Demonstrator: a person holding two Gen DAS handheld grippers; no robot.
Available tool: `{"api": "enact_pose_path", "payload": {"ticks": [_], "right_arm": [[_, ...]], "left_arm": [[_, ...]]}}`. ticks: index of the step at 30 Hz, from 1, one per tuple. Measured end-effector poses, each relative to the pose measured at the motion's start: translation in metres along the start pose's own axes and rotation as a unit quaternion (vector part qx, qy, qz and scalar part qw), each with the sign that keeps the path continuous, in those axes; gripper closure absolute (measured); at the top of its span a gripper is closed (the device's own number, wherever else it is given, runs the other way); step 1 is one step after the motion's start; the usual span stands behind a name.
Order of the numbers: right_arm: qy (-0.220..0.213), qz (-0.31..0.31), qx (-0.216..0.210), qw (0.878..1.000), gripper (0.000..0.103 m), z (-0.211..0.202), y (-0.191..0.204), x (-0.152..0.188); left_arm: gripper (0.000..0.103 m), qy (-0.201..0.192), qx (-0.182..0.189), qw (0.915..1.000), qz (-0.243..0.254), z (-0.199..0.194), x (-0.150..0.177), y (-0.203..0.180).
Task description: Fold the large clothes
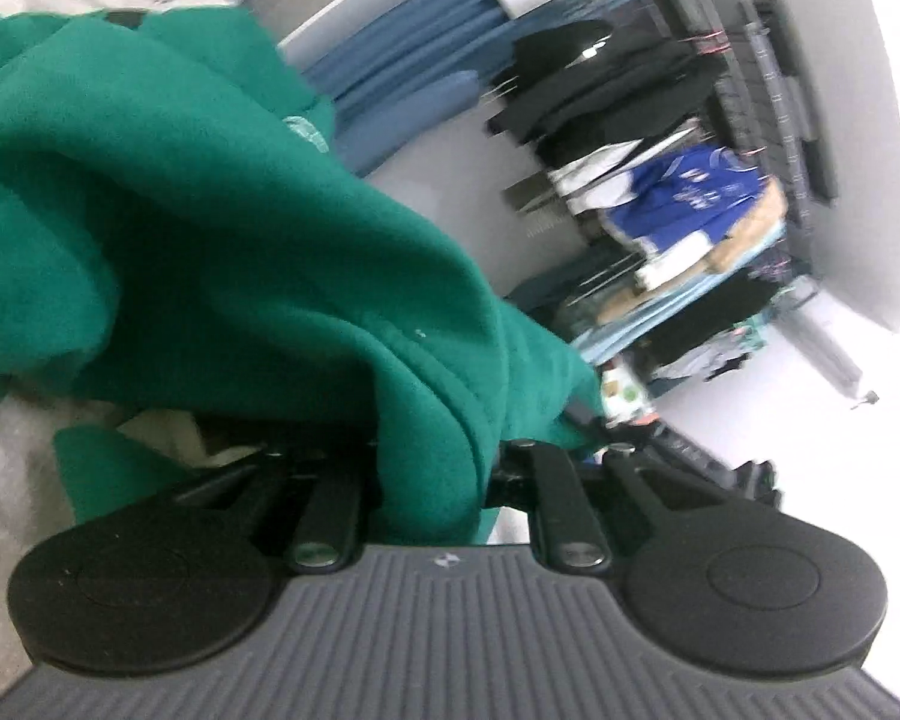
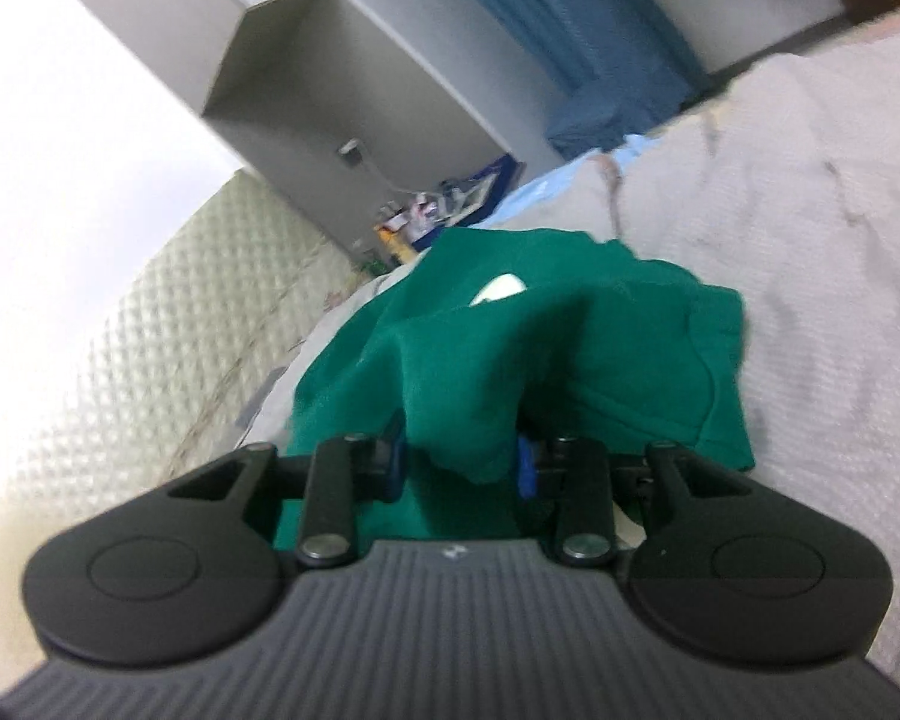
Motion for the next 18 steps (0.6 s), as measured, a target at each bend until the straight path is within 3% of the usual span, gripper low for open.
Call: {"api": "enact_pose_path", "payload": {"ticks": [4,7,8,9,11,18], "right_arm": [[0.012,0.036,0.016,0.999,0.065,0.003,-0.015,0.005],[0.017,0.052,0.017,0.998,0.064,0.000,-0.015,0.010],[0.018,0.055,0.015,0.998,0.058,-0.002,-0.014,0.012],[0.016,0.057,0.014,0.998,0.053,-0.005,-0.013,0.013],[0.012,0.059,0.003,0.998,0.032,-0.011,-0.007,0.013],[0.044,0.042,0.010,0.998,0.030,-0.006,-0.001,0.028]], "left_arm": [[0.080,-0.001,-0.018,0.9998,0.009,0.003,0.001,0.003],[0.048,-0.013,-0.015,0.9998,0.009,-0.005,0.000,0.001],[0.035,-0.019,-0.015,0.9997,0.007,-0.009,-0.001,0.000],[0.029,-0.026,-0.015,0.9995,0.006,-0.013,-0.002,-0.001],[0.021,-0.037,-0.017,0.9992,-0.004,-0.022,-0.005,0.000],[0.019,-0.080,-0.038,0.9945,-0.055,-0.048,-0.015,0.013]]}}
Point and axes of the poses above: each gripper's, at about its wrist camera, not at the fingertips, and z roughly the way its jaws point, y to its left, x to its underside, the point moved 8 cm from there along z, roughly the way its jaws point, and after that the axes turned 3 degrees about -x, right-handed, at the moved point
